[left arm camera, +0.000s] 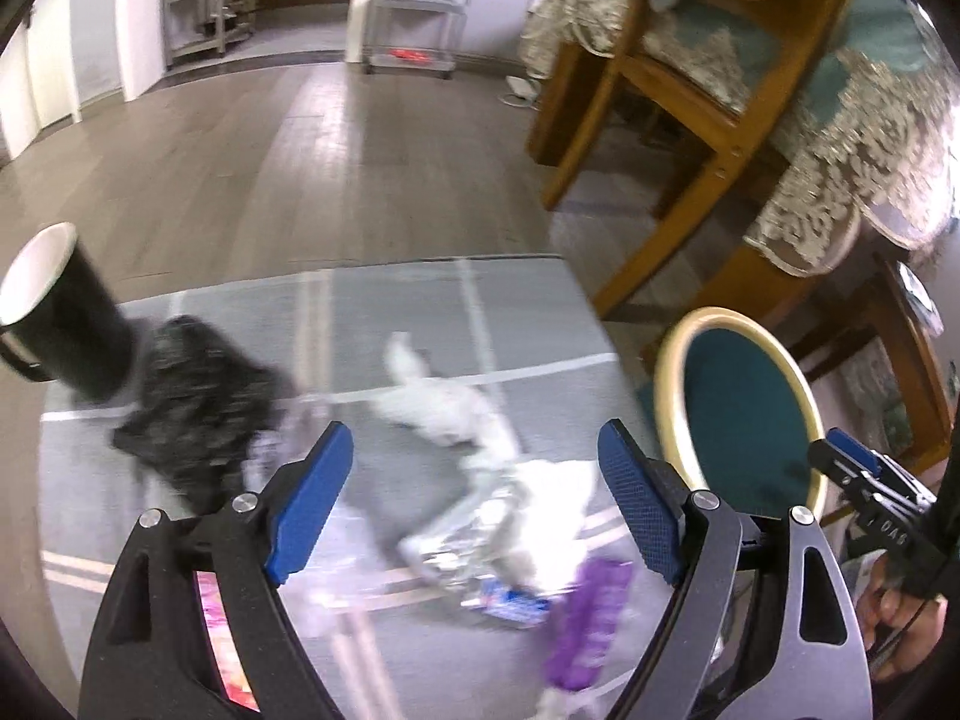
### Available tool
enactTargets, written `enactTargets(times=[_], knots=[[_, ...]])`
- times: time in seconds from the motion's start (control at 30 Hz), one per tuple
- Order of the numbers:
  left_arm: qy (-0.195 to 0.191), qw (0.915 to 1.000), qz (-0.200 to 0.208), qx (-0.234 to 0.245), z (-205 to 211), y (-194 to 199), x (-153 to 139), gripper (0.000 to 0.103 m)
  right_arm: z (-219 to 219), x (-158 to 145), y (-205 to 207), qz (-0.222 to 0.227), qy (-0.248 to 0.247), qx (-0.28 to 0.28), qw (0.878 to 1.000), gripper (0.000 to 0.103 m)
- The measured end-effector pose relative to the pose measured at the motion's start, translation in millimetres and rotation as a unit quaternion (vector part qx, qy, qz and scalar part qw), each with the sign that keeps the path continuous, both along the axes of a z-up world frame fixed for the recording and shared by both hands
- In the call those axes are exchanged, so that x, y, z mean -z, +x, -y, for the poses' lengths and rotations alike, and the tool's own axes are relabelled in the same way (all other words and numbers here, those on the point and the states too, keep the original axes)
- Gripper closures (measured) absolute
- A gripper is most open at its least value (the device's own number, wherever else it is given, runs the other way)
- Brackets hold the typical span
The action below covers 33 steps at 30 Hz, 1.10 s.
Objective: Collect trash
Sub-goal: 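Open both tools to drop the box and mask into the bin, then grasp the black plastic bag with the left tool while the right tool grasps a white tissue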
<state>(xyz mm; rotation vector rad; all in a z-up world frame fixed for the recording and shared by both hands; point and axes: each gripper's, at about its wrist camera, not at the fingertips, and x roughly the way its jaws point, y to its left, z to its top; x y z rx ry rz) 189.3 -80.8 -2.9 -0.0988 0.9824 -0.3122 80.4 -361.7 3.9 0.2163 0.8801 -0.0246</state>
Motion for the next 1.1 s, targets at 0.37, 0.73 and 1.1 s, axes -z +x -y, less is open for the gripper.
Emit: enactTargets(times=[0.37, 0.73, 1.1], knots=[[0.012, 0.9968, -0.003, -0.079, -100.0, 1.3, 6.5, 0.021, -36.2, -2.4, 10.2, 0.006, 0.007, -0.042, 0.999, 0.048], [0.005, 0.9932, -0.015, -0.116, -144.9, 9.1, 29.7, 0.021, -91.4, -2.5, 33.3, 0.001, -0.012, -0.111, 0.994, 0.048], [-0.037, 0.9886, -0.048, -0.138, -158.5, 28.2, 60.6, 0.022, -143.7, 7.8, 69.3, -0.012, -0.025, -0.179, 0.983, 0.048]])
